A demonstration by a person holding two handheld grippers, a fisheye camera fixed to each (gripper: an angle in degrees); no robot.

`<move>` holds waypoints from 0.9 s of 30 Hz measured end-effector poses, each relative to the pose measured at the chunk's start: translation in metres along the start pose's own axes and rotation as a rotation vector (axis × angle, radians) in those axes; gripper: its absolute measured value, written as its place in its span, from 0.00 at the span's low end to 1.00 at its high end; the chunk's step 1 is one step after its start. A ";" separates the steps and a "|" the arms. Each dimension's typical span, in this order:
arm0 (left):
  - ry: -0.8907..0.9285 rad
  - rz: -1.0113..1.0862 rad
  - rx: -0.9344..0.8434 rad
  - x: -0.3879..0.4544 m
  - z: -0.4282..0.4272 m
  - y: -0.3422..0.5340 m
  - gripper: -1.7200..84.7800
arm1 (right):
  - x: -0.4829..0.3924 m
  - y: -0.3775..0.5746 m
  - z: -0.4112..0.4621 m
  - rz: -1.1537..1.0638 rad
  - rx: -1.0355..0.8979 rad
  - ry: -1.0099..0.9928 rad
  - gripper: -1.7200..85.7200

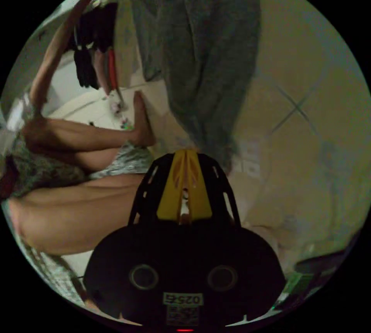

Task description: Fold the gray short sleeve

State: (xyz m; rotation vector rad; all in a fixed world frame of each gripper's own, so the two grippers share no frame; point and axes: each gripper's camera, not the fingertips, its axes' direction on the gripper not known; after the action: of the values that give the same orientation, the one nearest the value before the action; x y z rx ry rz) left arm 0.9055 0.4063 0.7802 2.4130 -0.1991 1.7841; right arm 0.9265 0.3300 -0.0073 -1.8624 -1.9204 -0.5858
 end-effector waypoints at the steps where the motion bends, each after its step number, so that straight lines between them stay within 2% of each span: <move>1: 0.010 -0.010 0.033 0.002 -0.006 -0.001 0.01 | -0.007 0.004 -0.001 -0.026 0.031 0.088 0.01; 3: 0.072 -0.007 0.152 0.003 -0.029 0.017 0.01 | -0.026 0.013 -0.025 -0.091 0.188 0.377 0.01; 5: 0.141 0.026 0.225 0.001 -0.046 0.053 0.01 | -0.032 0.018 -0.058 -0.091 0.351 0.481 0.01; 7: 0.284 0.064 0.239 0.000 -0.057 0.104 0.01 | -0.029 0.015 -0.093 -0.127 0.480 0.455 0.01; 8: 0.458 0.093 0.216 0.000 -0.057 0.141 0.01 | -0.020 0.006 -0.117 -0.128 0.554 0.409 0.01; 9: 0.626 0.128 0.161 0.006 -0.052 0.175 0.01 | -0.008 -0.004 -0.139 -0.112 0.634 0.345 0.01; 11: 0.741 0.152 0.037 0.023 -0.038 0.216 0.01 | 0.010 -0.027 -0.164 -0.105 0.716 0.252 0.01; 14: 0.691 0.152 -0.157 0.044 -0.013 0.260 0.01 | 0.024 -0.070 -0.175 -0.058 0.759 0.319 0.01; 16: 0.723 0.108 -0.162 0.037 -0.010 0.275 0.01 | 0.021 -0.091 -0.168 -0.070 0.719 0.434 0.01; 19: 0.562 0.162 -0.202 0.015 -0.012 0.286 0.01 | 0.021 -0.084 -0.171 -0.081 0.691 0.631 0.01; 21: 0.386 0.166 -0.277 -0.017 -0.005 0.300 0.01 | 0.052 -0.054 -0.202 0.011 0.671 0.708 0.01; 25: 0.389 0.084 -0.453 -0.085 0.018 0.328 0.01 | 0.124 0.008 -0.262 0.194 0.633 0.550 0.01; 27: 0.461 0.033 -0.549 -0.126 0.021 0.342 0.01 | 0.149 0.043 -0.290 0.257 0.610 0.388 0.01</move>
State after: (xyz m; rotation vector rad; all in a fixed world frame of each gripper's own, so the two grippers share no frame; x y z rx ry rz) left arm 0.8250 0.0701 0.6640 1.5982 -0.5855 1.9220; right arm 0.9639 0.2940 0.3172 -1.4376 -1.3736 -0.2160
